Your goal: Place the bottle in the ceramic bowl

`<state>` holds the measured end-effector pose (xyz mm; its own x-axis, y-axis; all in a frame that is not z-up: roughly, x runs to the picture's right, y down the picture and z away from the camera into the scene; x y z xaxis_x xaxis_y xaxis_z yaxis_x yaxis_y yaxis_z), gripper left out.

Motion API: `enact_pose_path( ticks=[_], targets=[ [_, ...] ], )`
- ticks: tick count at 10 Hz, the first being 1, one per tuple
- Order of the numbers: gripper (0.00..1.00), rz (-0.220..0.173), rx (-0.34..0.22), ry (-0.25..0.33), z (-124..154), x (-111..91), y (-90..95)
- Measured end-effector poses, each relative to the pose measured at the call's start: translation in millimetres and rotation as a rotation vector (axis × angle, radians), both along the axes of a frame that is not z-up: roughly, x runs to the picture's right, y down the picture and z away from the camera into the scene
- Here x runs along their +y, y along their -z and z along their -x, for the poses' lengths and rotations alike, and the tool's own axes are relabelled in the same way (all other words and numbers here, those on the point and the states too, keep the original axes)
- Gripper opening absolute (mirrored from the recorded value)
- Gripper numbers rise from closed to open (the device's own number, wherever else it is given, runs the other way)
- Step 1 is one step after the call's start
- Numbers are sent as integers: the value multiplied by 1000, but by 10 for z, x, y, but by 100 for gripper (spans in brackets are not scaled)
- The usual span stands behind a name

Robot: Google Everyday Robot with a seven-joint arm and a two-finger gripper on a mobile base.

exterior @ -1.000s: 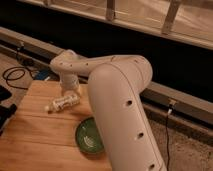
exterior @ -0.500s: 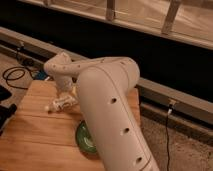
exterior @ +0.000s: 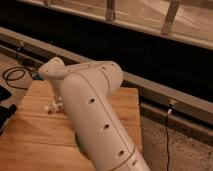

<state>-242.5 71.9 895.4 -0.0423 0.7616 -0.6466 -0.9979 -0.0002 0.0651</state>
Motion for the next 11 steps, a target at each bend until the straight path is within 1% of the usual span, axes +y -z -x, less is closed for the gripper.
enact_pose_path(
  ticks=[11],
  targets=[
    [65,0,2,1,-20,-25,27]
  ],
)
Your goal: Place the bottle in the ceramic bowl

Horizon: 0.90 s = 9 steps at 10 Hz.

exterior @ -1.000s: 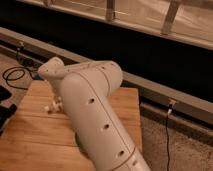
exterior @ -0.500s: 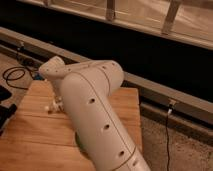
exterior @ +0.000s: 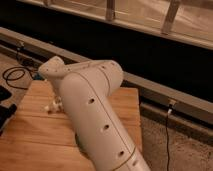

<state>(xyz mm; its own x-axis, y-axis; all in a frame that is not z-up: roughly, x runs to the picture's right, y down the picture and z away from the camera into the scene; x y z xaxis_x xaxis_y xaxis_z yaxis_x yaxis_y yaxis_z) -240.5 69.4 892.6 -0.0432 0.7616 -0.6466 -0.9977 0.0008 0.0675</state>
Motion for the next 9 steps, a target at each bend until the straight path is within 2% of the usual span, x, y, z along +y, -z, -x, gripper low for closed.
enact_pose_path(
  ticks=[3,5,9],
  targets=[
    [65,1,0,-1,1,-1,-1],
    [65,26,16,6,-66,35,-35],
    [65,21,14,3,-36,-4,-9]
  ],
)
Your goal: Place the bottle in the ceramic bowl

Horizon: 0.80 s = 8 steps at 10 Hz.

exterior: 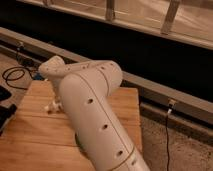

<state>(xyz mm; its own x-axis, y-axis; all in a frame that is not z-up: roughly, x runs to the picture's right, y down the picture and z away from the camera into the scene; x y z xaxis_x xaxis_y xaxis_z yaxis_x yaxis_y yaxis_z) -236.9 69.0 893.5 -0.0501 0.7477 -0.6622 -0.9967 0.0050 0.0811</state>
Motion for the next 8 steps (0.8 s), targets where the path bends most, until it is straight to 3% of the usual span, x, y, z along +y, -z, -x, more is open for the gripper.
enact_pose_path(
  ticks=[8],
  targets=[
    [65,-18,9,1,-26,-105,46]
  ],
)
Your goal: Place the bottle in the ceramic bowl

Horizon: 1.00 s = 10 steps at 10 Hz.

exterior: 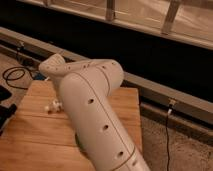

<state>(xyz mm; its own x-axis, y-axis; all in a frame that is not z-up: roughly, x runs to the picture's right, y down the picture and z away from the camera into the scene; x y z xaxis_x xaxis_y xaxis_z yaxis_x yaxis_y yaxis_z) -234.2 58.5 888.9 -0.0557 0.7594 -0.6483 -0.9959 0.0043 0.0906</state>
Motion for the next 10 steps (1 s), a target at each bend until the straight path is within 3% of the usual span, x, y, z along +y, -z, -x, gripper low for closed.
enact_pose_path(
  ticks=[2,4,8,10],
  targets=[
    [65,-4,-2,-2,-12,-15,6],
    [65,-56,-29,-2,50,-70,126],
    [65,-203,-79,8,121,-430,764],
    [65,-262,-103,10,174,-527,948]
  ],
)
